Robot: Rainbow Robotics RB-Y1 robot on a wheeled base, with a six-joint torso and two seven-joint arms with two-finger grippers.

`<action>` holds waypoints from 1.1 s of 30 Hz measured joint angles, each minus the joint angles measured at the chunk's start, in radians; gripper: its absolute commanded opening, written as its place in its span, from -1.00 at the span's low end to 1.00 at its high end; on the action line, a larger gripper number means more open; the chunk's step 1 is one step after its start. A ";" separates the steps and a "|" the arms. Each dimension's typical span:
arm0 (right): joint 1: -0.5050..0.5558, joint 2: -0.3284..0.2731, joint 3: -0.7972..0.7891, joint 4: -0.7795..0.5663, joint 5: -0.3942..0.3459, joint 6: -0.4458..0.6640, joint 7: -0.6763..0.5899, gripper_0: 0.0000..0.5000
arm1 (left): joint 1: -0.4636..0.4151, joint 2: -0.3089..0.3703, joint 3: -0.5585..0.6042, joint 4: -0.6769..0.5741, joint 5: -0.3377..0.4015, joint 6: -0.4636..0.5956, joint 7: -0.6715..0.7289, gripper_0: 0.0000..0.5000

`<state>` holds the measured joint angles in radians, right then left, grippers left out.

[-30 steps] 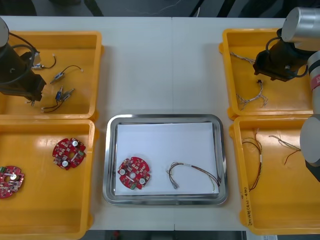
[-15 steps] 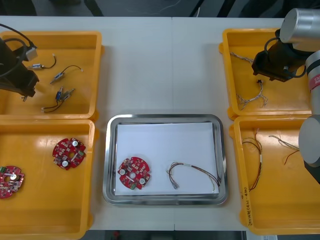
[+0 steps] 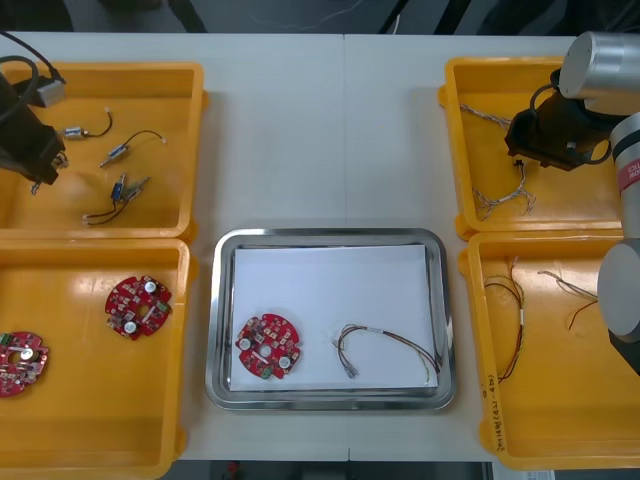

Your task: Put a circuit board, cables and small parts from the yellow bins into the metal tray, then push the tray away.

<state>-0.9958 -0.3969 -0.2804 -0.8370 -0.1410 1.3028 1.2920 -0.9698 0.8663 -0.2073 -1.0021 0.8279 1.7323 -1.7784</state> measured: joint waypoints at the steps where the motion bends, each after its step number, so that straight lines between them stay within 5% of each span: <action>1: 0.002 0.000 0.000 0.000 0.000 0.000 0.000 1.00 | -0.007 0.001 0.000 0.000 0.000 0.007 0.000 -1.00; 23: 0.019 0.003 0.000 0.000 -0.002 -0.001 0.000 1.00 | -0.063 0.029 0.000 0.000 0.001 0.067 0.000 -1.00; 25: 0.019 0.003 0.000 0.000 -0.002 -0.001 0.000 0.54 | -0.063 0.030 0.000 0.000 0.001 0.067 0.000 -1.00; 27: 0.019 0.004 0.000 0.000 -0.003 -0.001 0.000 -0.86 | -0.063 0.030 0.000 0.000 0.001 0.067 0.000 -1.00; 33: 0.019 0.004 0.000 0.000 -0.005 -0.003 0.000 -1.00 | -0.063 0.030 0.000 0.001 0.001 0.067 0.000 -1.00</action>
<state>-0.9767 -0.3930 -0.2804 -0.8373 -0.1458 1.2999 1.2920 -1.0332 0.8960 -0.2073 -1.0016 0.8292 1.7991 -1.7784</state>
